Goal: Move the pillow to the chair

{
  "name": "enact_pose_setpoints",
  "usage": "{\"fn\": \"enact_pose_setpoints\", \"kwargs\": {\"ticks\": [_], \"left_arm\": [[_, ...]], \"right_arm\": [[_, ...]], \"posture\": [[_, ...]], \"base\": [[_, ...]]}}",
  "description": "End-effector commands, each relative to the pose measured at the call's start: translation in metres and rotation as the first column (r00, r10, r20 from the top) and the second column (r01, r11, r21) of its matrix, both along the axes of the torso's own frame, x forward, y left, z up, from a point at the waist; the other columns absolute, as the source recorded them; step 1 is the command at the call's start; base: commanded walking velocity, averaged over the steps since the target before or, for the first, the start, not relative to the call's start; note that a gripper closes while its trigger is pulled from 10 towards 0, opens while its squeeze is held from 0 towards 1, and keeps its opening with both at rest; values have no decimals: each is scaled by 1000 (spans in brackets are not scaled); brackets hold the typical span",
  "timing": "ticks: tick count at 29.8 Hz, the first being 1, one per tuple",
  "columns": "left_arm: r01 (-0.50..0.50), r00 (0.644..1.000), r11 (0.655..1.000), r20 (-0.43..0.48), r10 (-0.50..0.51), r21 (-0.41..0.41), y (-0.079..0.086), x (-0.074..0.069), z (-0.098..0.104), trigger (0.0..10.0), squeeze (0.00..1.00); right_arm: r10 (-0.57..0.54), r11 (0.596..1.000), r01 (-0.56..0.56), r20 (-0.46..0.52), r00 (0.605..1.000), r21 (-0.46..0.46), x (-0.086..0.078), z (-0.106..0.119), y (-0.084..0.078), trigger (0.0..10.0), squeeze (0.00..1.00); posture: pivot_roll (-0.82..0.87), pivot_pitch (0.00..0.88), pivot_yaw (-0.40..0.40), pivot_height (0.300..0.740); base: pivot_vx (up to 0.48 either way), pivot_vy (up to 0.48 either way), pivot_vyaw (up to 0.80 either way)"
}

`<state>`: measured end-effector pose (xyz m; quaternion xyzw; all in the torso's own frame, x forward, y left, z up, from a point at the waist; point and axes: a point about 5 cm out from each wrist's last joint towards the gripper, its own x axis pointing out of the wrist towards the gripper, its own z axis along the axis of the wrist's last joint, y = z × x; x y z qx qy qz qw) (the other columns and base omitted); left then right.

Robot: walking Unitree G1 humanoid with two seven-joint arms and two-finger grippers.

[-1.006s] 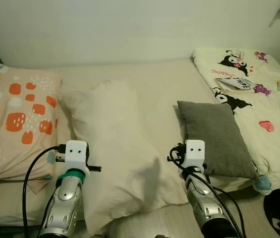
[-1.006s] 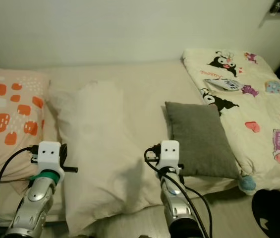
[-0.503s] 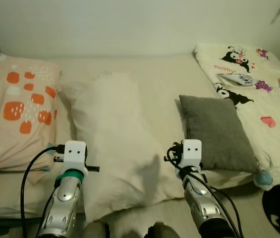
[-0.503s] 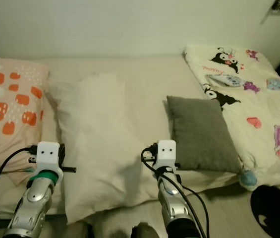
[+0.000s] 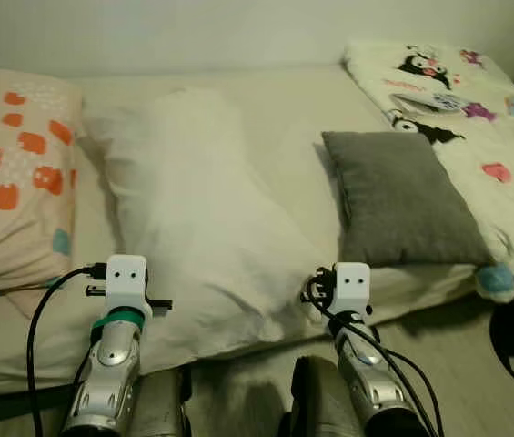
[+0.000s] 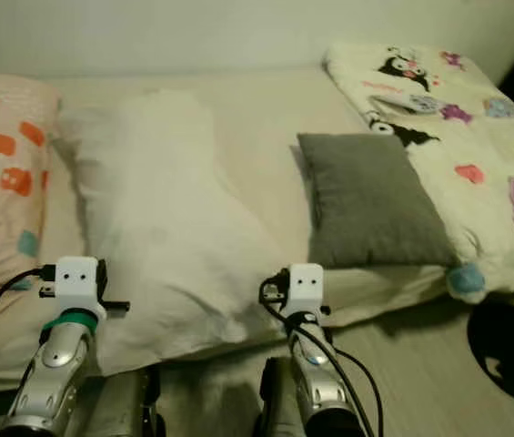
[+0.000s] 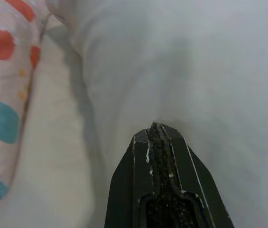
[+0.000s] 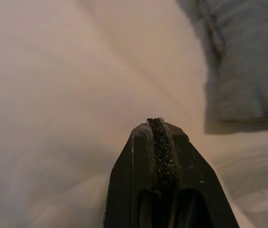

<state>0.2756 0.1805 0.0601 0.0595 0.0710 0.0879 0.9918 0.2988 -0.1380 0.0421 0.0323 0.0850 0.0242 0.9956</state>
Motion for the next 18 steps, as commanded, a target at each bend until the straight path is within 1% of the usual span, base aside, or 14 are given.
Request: {"fn": "enact_pose_setpoints", "kwargs": {"ticks": [1,3,6,7,9,10,11,12,13,14,15,16,17,18], "left_arm": [[-25,1000,1000,18,25,-3,4,-2,1,10000,0],[-38,999,999,28,38,-17,7,-3,2,10000,0],[-57,997,998,49,58,-37,17,-4,5,10000,0],[-49,997,997,62,52,-52,20,-3,6,10000,63],[-49,997,997,62,52,-52,20,-3,6,10000,63],[-47,996,997,72,51,-60,23,-2,7,10000,361],[-55,994,996,93,62,-76,32,3,10,10000,1000],[-64,993,995,98,71,-79,35,5,11,10000,1000],[-64,993,995,98,71,-79,35,5,11,10000,1000],[-69,990,994,119,78,-82,38,6,13,10000,1000],[-69,990,994,119,78,-82,38,6,13,10000,1000],[-70,988,993,134,82,-90,42,7,14,10000,1000],[-70,988,993,134,82,-90,42,7,14,10000,1000],[-70,985,991,152,87,-115,46,8,15,10000,1000]], "right_arm": [[5,1000,-6,10,1000,18,6,5,2,10000,0],[13,1000,-13,15,1000,25,10,8,4,10000,0],[25,998,-27,42,999,59,25,21,9,10000,0],[27,996,-32,53,998,88,31,26,11,10000,0],[27,996,-32,53,998,88,31,26,11,10000,0],[28,993,-35,61,998,112,35,31,12,10000,82],[45,979,-54,52,998,195,44,37,16,10000,1000],[55,973,-63,42,998,223,47,38,18,10000,1000],[55,973,-63,42,998,223,47,38,18,10000,1000],[49,957,-55,26,998,285,50,38,19,10000,1000],[49,957,-55,26,998,285,50,38,19,10000,1000],[49,938,-51,15,999,343,53,40,20,10000,1000],[49,938,-51,15,999,343,53,40,20,10000,1000],[47,906,-45,4,999,420,56,42,22,10000,1000]], "posture": [[72,33,-19,592],[75,41,-23,592],[81,64,-30,592],[83,70,-33,592],[83,70,-33,592],[83,73,-34,592],[91,99,-40,592],[91,99,-40,592],[91,99,-40,592],[92,103,-41,592],[92,103,-41,592],[96,126,-41,592],[96,126,-41,592],[94,147,-39,592]], "base": [[0,0,0],[0,0,0],[0,0,0],[0,0,0],[0,0,0],[0,0,0],[0,0,0],[0,0,0],[0,0,0],[0,0,0],[0,0,0],[0,0,0],[0,0,0],[0,0,0]]}}
